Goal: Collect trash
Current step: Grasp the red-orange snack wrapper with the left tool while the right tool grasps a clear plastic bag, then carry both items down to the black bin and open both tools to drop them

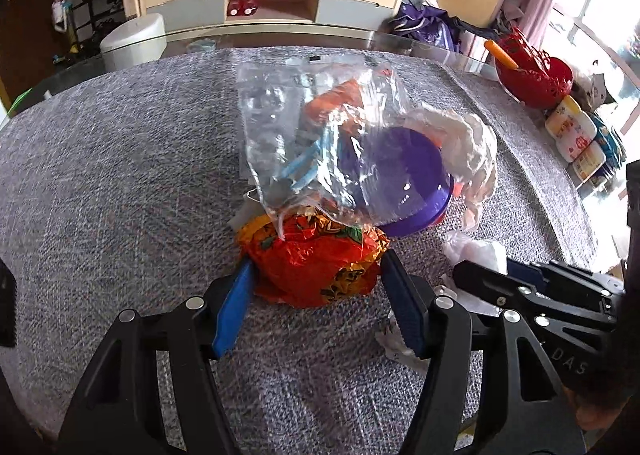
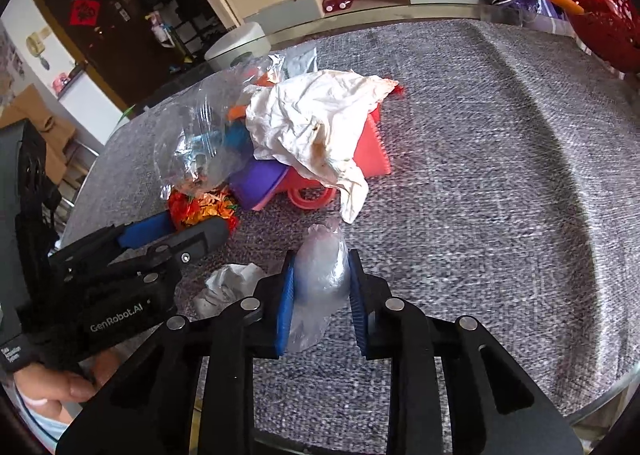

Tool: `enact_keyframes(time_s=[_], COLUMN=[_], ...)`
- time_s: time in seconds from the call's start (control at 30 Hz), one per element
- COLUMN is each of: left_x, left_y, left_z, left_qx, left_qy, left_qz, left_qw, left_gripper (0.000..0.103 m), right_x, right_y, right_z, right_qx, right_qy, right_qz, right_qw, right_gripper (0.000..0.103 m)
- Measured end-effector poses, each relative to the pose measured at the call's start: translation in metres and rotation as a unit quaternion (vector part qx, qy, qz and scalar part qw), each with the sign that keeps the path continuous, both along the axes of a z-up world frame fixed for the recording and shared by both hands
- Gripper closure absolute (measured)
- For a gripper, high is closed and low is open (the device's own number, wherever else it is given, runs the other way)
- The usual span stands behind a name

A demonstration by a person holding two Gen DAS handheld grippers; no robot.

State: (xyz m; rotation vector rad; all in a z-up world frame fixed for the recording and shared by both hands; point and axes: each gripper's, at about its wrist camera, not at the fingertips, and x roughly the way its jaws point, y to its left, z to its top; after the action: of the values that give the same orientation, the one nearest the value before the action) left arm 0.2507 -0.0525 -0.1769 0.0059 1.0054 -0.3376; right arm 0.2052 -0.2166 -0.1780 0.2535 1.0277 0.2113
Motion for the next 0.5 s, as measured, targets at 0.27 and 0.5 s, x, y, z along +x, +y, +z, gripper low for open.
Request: enact_keyframes(time_s=[0.27, 0.5], left_x=[-0.006, -0.035], left_y=[-0.002, 0.021], left_z=[0.003, 0.019], left_qx=[0.009, 0.025], left_qy=[-0.007, -0.007], left_qz=[-0.002, 0.035], left_qw=[0.9999, 0.9991], left_gripper=[0.051, 0.051], right_x=[-0.011, -0.023], right_y=[-0.014, -0.016], right_z=[0.013, 0.033], right_qx=[-0.022, -0.024], right_qy=[-0.017, -0.033], right_qz=[-0.016, -0.02], right_qw=[1.0, 0.999], right_gripper=[0.08, 0.08])
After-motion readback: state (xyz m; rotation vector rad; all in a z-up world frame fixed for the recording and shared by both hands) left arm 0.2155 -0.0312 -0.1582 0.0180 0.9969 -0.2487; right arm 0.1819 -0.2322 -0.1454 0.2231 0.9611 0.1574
